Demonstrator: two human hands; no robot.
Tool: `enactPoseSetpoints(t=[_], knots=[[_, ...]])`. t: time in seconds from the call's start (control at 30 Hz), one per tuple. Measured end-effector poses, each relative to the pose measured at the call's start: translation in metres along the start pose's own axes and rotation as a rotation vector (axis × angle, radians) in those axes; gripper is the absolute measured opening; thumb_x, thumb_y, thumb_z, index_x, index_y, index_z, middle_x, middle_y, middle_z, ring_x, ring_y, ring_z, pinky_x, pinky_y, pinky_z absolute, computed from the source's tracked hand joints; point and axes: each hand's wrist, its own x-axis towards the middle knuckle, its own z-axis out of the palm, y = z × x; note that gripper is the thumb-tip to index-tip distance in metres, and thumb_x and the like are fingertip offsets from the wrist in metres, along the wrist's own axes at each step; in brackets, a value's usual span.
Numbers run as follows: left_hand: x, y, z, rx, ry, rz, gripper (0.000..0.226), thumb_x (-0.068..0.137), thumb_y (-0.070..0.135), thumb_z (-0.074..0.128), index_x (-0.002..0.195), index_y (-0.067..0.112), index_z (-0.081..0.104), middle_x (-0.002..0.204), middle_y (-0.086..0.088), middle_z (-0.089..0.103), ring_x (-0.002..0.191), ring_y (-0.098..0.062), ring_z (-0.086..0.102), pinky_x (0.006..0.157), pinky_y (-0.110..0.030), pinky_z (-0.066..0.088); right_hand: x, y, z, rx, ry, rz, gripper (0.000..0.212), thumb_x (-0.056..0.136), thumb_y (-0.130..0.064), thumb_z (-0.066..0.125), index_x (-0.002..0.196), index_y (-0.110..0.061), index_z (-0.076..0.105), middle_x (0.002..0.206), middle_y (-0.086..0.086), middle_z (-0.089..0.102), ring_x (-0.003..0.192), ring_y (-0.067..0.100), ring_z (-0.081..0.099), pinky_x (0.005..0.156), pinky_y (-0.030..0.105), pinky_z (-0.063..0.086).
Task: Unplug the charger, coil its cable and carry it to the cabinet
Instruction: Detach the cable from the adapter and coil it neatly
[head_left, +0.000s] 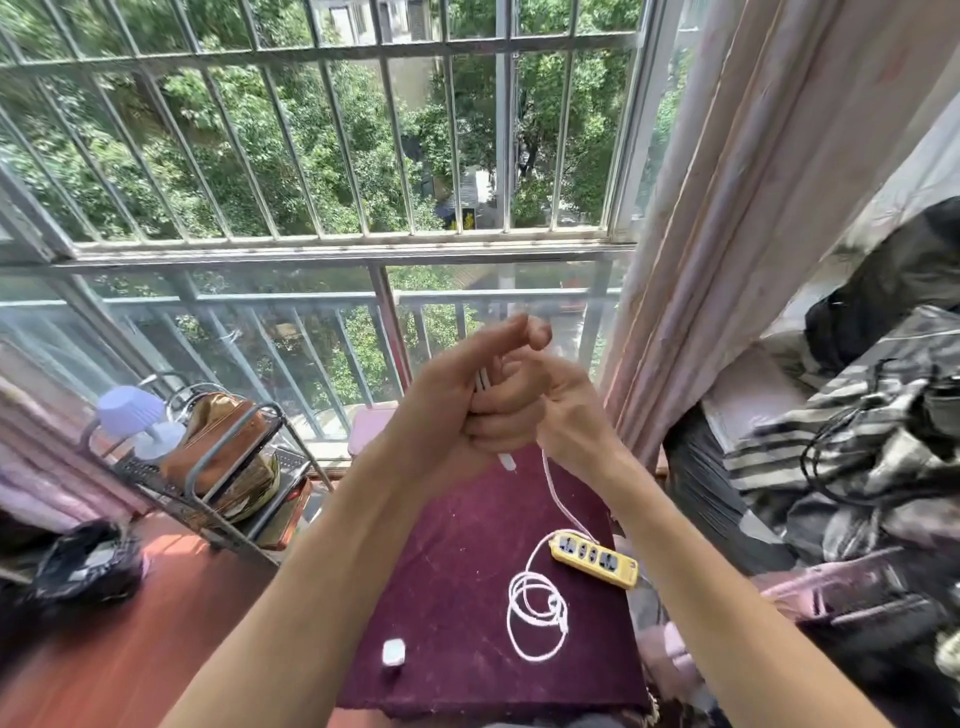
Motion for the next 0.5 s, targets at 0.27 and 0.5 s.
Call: enactPoseSetpoints(t=[0.27,0.5], knots=[[-0.005,-0.022,-0.065,-0.062,0.42,-0.042,0.029,0.097,0.009,0.043,0.125,0.008,0.053,0.064,0.001,0.048,0.039,-0.006,0.033,0.036,-0.018,0.015,-0.063,0.06,0.019,-0.451,-0.14,0.116,0.032,0.109,-0.03,0.055,0.088,-0.052,0.065,0.059,-0.018,0.051,0.047,0.001,0.041,0.051,0.016,0.032],[-0.025,-0.037,-0.1,-0.009,0.477,-0.092,0.043,0.102,0.013,0.049,0.145,0.01,0.042,0.095,-0.011,0.073,0.055,-0.009,0.054,0.03,-0.014,0.036,-0.101,0.049,0.009,-0.697,-0.246,0.082,0.025,0.102,-0.043,0.063,0.126,-0.037,0.069,0.115,-0.025,0.077,0.102,-0.007,0.071,0.089,0.026,0.058]])
